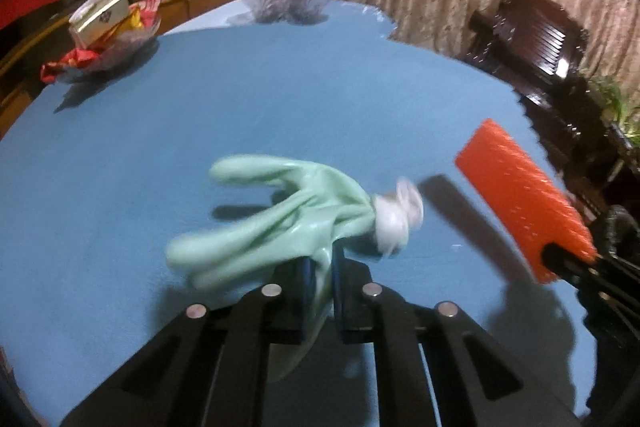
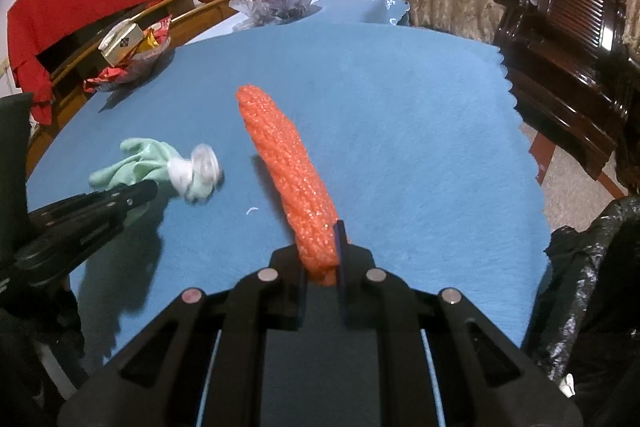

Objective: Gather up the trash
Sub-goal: 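Grasp the green glove with the left tool while the right tool holds the net, then carry the glove and orange net over the bin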

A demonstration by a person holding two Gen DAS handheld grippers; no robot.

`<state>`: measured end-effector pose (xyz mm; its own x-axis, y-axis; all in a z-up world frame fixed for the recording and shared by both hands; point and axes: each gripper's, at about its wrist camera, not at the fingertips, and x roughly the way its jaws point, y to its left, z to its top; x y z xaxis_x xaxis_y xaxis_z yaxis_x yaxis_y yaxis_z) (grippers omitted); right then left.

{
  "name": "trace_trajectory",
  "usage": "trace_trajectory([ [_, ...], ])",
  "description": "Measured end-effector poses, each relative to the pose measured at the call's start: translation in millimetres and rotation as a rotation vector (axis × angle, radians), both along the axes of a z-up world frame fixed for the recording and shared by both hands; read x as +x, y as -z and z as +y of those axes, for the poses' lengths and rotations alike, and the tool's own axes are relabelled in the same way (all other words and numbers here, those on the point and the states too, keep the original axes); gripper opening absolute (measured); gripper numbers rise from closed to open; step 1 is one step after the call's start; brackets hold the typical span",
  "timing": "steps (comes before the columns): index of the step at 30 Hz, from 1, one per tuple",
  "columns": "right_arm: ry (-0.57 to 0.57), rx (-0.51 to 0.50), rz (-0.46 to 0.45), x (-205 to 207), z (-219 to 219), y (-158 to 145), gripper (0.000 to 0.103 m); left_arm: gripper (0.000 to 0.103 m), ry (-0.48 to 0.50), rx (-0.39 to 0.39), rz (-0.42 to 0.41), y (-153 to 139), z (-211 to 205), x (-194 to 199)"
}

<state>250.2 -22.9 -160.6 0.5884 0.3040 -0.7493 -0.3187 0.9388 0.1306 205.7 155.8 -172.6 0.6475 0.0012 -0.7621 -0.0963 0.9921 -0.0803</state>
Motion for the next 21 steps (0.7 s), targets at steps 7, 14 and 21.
trace_trajectory([
  [7,0.009,0.020,-0.046,-15,-11,-28,0.011,0.009,0.057,-0.050,-0.058,-31,-19,-19],
  [14,0.037,0.045,-0.081,-35,-32,-54,0.011,0.009,0.109,-0.075,-0.105,-62,-43,-34],
  [21,0.083,0.041,-0.119,-62,-64,-77,0.011,0.009,0.160,-0.065,-0.120,-77,-74,-50],
])
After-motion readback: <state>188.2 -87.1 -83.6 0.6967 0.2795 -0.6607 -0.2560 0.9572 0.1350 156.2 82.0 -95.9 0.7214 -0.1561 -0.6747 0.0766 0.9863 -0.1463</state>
